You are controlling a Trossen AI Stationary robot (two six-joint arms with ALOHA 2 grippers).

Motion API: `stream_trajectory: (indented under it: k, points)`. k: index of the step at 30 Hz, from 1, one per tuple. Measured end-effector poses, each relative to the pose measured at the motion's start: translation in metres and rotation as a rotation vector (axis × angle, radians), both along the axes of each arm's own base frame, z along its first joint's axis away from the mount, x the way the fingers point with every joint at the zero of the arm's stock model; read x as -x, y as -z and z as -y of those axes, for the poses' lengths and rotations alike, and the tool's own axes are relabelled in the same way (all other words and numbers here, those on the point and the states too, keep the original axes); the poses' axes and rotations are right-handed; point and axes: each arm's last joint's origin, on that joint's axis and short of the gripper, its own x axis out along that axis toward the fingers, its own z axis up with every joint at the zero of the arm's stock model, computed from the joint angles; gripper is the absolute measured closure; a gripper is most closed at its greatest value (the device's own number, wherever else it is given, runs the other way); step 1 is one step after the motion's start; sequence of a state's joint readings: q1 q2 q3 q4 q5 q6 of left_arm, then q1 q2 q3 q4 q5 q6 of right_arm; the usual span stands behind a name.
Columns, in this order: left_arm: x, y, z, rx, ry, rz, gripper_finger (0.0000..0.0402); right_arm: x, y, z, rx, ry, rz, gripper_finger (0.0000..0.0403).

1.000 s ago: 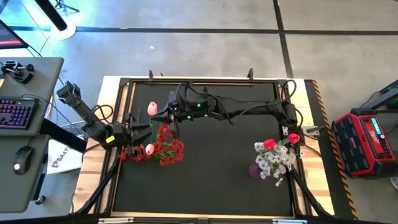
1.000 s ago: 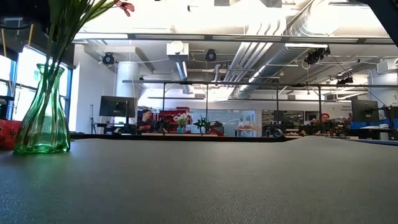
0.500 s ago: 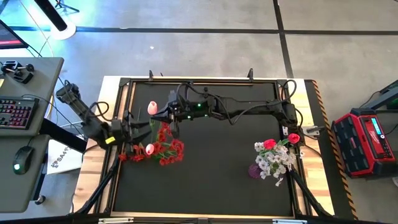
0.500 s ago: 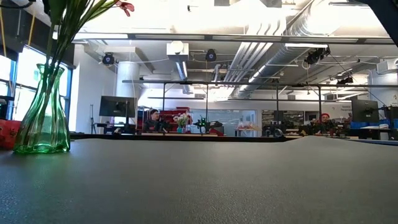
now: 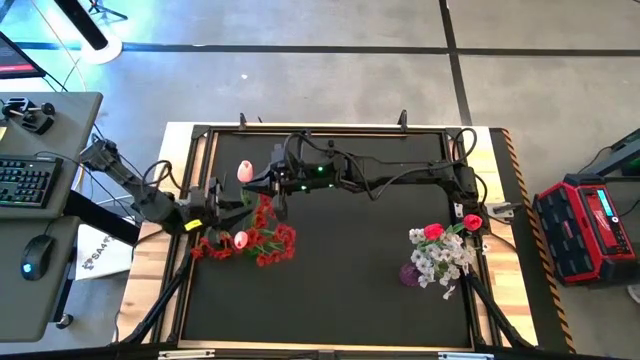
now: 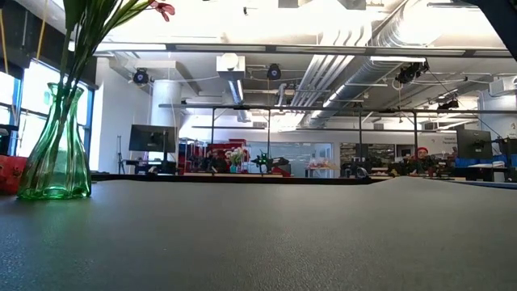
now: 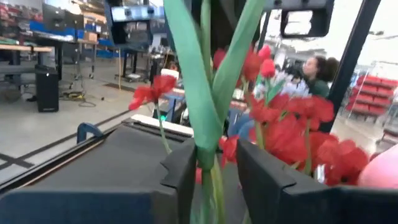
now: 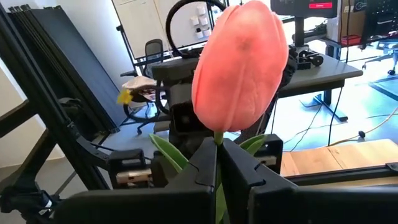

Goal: Sort flowers into vase by color
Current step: Put the pink flower into the green vase

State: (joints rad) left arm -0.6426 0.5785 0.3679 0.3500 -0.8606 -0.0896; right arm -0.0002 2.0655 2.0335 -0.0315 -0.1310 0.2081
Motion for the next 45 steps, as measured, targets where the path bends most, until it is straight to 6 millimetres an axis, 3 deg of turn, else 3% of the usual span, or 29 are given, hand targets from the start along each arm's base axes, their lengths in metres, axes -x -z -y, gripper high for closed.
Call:
stream_trajectory:
  k: [10,18,26,35,40,45]
  points:
    - [0.000,-0.005,-0.005,-0.047,-0.035,-0.114,0.0395,0.000,0.002,0.001,-0.027,0.021,-0.028,0.0393]
    - [0.010,-0.003,-0.007,-0.101,0.044,-0.117,0.0400,0.006,-0.002,0.000,-0.111,0.019,-0.063,0.0302]
    - [0.016,0.025,-0.003,-0.093,0.089,-0.091,0.0401,0.017,-0.018,0.000,-0.149,0.022,-0.041,0.0218]
    - [0.018,0.047,0.001,-0.143,0.115,-0.169,0.0394,0.019,-0.018,-0.003,-0.155,0.024,-0.068,0.0178]
    - [0.021,0.054,0.004,-0.162,0.145,-0.222,0.0365,0.019,-0.018,-0.005,-0.158,0.020,-0.072,0.0173]
    - [0.024,0.056,0.006,-0.198,0.174,-0.273,0.0309,0.020,-0.018,-0.011,-0.190,-0.005,-0.079,0.0174]
